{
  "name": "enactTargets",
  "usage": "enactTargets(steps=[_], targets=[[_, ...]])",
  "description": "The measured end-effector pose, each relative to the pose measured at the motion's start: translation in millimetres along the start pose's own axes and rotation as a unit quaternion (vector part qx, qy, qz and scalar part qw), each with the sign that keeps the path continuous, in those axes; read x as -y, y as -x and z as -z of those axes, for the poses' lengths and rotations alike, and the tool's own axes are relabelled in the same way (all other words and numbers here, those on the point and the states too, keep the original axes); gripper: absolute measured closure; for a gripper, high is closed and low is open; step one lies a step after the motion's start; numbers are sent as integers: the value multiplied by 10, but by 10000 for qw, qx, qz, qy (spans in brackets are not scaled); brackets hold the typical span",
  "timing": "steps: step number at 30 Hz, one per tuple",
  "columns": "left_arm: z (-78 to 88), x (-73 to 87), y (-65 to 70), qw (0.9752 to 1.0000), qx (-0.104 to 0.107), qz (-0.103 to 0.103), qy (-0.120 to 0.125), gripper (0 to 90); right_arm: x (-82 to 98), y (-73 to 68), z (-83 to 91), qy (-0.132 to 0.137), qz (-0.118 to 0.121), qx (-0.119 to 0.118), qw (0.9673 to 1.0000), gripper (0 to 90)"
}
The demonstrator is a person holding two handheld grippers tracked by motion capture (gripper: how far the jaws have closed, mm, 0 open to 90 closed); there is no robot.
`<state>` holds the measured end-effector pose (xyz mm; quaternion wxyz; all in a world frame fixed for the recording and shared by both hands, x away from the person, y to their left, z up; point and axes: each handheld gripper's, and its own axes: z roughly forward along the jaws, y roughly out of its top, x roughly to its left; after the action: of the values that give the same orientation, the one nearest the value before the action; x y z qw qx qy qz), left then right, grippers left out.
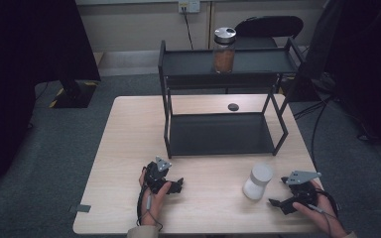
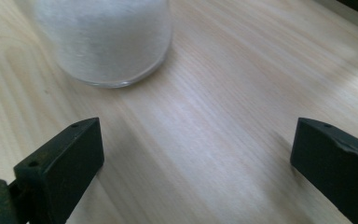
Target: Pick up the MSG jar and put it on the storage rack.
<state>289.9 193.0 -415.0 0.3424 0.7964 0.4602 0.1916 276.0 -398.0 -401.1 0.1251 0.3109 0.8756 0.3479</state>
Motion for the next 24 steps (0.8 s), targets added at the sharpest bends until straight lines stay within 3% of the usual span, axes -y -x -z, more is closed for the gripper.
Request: enactTargets(steps=[5,24], targets=[[0,0,0,10000,1,1,-1,0,-37,-12,-12,55,6,-103,9999,11],[0,0,0,10000,1,0,0,0,-230,-2,62,670,-85,-504,9964,8]])
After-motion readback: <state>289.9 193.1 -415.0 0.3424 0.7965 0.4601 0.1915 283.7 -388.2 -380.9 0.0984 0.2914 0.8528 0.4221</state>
